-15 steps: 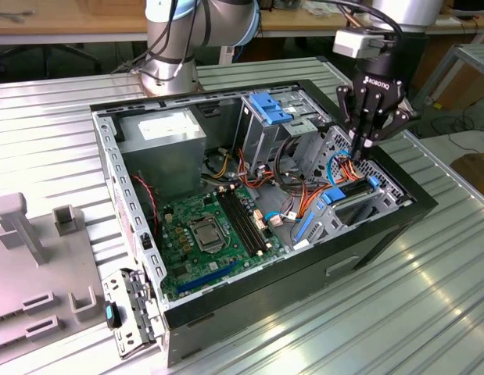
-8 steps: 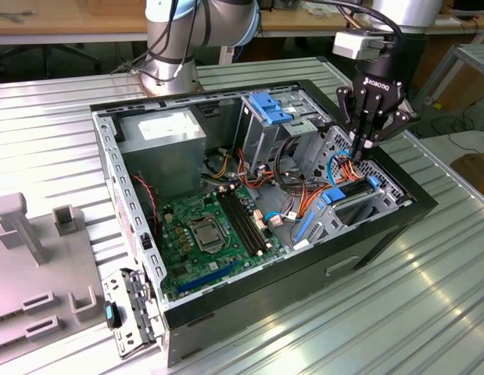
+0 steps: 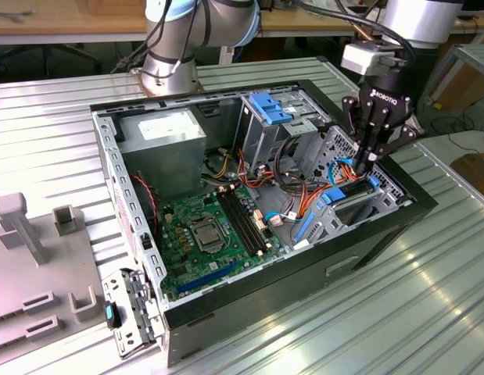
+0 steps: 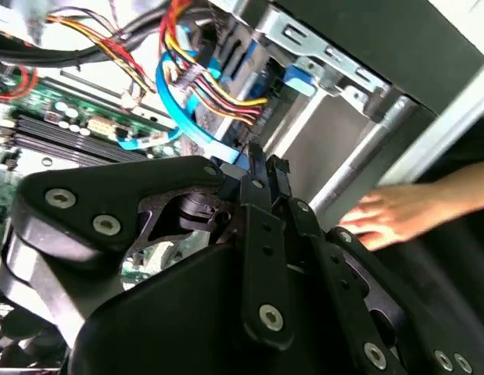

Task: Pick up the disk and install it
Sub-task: 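Insert the second disk wire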

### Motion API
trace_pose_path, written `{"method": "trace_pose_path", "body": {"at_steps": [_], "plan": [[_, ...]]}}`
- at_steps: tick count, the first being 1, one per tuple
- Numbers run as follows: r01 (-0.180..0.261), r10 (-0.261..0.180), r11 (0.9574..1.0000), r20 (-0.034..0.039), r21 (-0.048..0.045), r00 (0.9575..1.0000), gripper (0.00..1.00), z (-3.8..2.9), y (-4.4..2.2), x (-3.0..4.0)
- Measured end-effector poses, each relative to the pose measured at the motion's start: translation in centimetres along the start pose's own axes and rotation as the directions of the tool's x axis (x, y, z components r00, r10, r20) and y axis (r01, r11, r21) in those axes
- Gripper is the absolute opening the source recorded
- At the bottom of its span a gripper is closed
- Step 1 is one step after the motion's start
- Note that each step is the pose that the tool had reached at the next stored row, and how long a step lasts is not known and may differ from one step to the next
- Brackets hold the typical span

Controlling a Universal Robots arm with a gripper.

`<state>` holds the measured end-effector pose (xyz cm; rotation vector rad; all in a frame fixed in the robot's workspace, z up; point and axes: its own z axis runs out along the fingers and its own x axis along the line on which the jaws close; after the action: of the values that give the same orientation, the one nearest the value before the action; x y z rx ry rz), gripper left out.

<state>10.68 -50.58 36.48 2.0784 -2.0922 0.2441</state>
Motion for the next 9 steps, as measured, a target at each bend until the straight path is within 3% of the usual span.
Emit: {"method": "trace_pose_path", "body": {"at_steps": [1,3,4,5,8,9], "plan": [[0.000,0.000,1.0000,0.0269,-0.0002,0.9996,0.16,0.03,0.03,0.16],[0.001,-0.001,1.0000,0.0653,-0.0003,0.9979,0.16,0.09,0.06,0.41],[0.001,-0.001,1.0000,0.0753,-0.0003,0.9972,0.16,0.14,0.06,0.57],[0.001,-0.001,1.0000,0.0803,-0.0001,0.9968,0.16,0.21,0.07,0.85],[0.002,-0.002,1.0000,0.0893,0.0024,0.9960,0.16,0.57,0.10,2.11],[0.005,-0.005,1.0000,0.1031,0.0034,0.9947,0.16,0.75,0.15,2.48]]}}
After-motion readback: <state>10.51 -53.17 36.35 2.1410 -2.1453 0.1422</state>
